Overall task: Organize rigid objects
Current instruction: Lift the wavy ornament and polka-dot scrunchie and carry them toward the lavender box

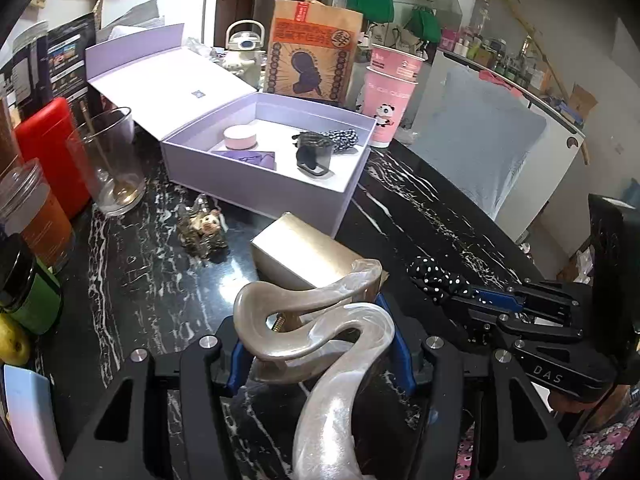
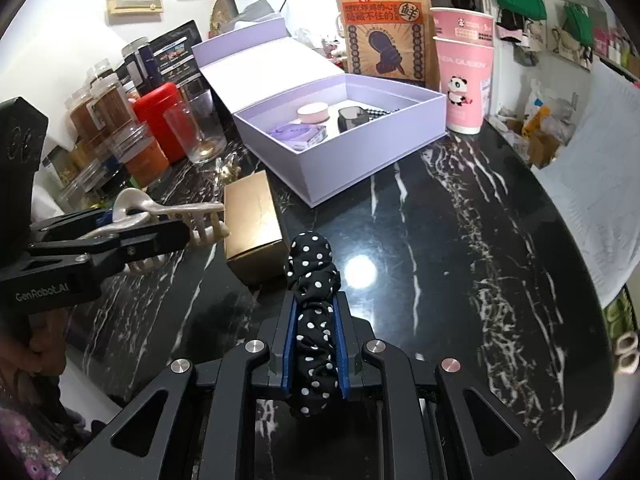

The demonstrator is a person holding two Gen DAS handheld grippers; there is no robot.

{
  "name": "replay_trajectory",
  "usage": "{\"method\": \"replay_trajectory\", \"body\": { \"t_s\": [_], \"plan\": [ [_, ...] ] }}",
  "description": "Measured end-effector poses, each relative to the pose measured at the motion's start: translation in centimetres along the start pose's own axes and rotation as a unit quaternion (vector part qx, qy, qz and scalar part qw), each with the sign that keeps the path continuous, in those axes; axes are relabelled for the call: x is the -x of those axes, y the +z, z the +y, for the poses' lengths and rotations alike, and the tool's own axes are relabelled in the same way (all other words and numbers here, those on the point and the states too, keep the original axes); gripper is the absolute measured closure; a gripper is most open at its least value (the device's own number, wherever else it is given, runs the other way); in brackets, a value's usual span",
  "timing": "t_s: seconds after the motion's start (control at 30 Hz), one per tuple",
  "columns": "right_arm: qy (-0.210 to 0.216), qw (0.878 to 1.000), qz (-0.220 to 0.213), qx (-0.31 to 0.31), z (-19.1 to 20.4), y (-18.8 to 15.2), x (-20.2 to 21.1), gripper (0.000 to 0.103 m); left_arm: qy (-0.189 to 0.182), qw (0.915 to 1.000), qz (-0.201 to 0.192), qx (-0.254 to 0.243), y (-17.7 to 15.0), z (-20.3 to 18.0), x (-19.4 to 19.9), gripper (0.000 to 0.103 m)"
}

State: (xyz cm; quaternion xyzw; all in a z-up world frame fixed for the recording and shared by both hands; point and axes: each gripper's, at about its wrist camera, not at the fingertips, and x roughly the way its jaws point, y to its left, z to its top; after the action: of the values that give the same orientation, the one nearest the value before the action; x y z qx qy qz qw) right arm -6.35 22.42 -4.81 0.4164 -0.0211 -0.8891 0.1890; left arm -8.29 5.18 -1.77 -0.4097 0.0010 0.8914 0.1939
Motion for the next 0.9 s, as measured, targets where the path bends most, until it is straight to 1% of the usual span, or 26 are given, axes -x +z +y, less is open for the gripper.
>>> {"method": "replay_trajectory", "body": {
  "t_s": [0.13, 0.3, 0.5, 0.73, 0.9],
  "plan": [
    [0.002, 1.000, -0.002, 0.009, -0.3, 0.2, 0.7, 0.086, -0.006, 1.0000, 0.002, -0.002, 0.4, -0.8, -0.3, 0.048],
    [0.021, 1.000, -0.005, 0.015, -0.9, 0.6, 1.1, 0.086, -0.016, 0.9998, 0.004, -0.004, 1.2, -1.8, -0.9, 0.048],
    [0.023, 0.999, -0.002, 0.024, -1.3, 1.3, 1.1, 0.086, -0.023, 0.9996, 0.010, -0.014, 2.2, -2.5, -1.8, 0.048],
    [0.032, 0.999, -0.001, 0.037, -1.5, 2.7, 0.7, 0.086, -0.032, 0.9993, 0.004, -0.016, 3.8, -2.8, -2.3, 0.048],
    [0.033, 0.998, -0.006, 0.044, -1.5, 4.0, 0.5, 0.086, -0.030, 0.9993, -0.008, -0.019, 5.2, -2.7, -2.3, 0.048]
  ]
}}
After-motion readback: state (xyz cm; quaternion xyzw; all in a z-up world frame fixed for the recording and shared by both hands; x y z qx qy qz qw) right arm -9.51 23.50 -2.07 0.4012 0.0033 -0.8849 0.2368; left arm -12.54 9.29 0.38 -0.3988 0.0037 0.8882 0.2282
